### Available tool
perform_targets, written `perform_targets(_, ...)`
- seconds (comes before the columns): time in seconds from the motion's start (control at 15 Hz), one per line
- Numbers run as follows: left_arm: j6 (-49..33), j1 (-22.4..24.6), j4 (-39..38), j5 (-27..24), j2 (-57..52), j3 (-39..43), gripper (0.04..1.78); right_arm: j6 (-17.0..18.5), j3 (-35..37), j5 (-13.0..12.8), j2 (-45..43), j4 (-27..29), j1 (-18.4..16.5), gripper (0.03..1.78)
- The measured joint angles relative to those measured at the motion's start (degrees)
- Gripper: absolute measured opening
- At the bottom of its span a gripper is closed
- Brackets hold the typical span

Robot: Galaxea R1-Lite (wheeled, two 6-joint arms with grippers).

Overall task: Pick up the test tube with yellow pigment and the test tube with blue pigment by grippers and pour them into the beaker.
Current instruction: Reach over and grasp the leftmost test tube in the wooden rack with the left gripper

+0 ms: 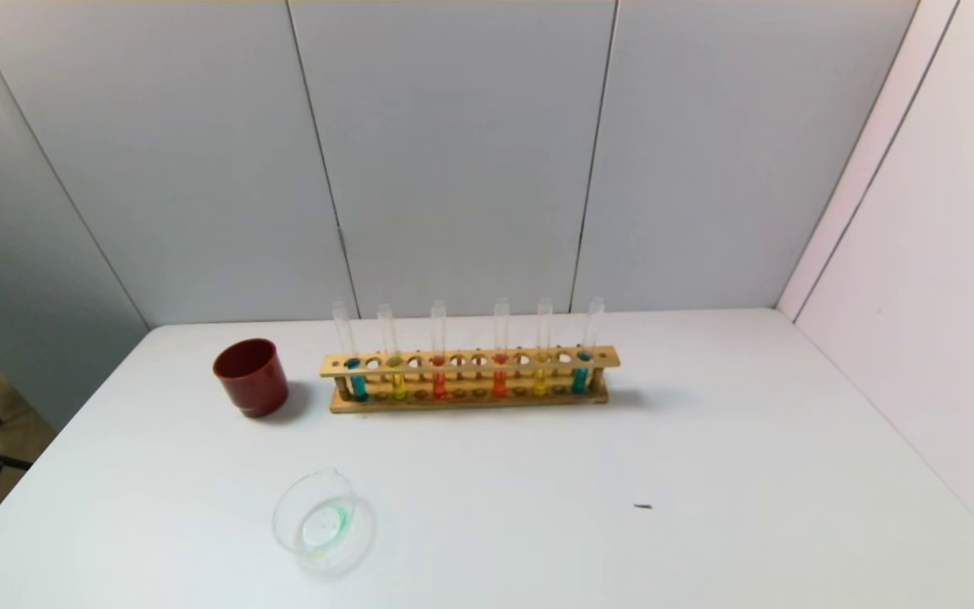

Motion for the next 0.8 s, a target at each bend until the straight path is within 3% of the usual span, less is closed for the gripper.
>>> perform_targets(0.8,0.52,0.0,0.11,0.0,0.0,0.0,1.75,0.0,0.0,0.02,0.0,-0.02,0.02,1.7)
